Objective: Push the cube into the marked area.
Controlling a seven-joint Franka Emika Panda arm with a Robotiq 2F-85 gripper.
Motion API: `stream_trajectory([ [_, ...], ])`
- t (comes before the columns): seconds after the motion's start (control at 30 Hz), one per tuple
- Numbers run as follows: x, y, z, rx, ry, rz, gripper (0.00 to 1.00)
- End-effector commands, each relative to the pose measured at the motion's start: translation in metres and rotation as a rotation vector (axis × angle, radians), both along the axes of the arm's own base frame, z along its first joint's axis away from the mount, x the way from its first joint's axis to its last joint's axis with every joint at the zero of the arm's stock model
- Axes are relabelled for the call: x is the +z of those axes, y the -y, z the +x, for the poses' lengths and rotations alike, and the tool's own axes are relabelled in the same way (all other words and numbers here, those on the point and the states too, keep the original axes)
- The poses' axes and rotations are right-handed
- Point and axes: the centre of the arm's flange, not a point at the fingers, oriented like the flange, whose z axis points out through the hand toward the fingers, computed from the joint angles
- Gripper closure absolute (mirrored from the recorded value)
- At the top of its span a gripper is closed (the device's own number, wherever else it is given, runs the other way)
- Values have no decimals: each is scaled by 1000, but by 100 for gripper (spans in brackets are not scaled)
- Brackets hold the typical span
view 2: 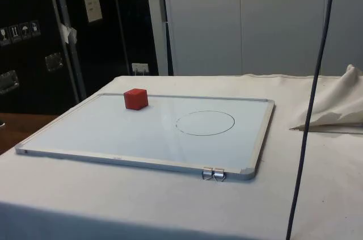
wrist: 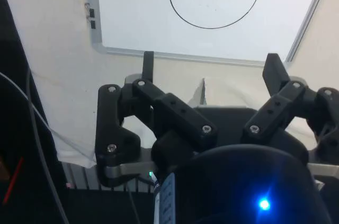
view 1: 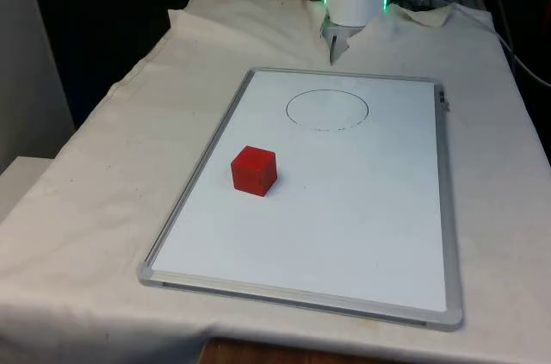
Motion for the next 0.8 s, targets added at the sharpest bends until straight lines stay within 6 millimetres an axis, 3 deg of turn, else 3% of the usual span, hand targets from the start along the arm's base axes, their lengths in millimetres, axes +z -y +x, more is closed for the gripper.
stream_trajectory([
  [0.0, 0, 0, 0, 1, 0, -3, 1],
  [0.13, 0, 0, 0, 1, 0, -3, 14],
  [0.2, 0, 0, 0, 1, 0, -3, 25],
  [0.23, 0, 0, 0, 1, 0, -4, 35],
  [0.47, 0, 0, 0, 1, 0, -4, 65],
  [0.5, 0, 0, 0, 1, 0, -4, 77],
  [0.67, -1, 1, 1, 0, 0, 0, 100],
  [0.77, -16, 7, 17, -1, 8, -1, 100],
])
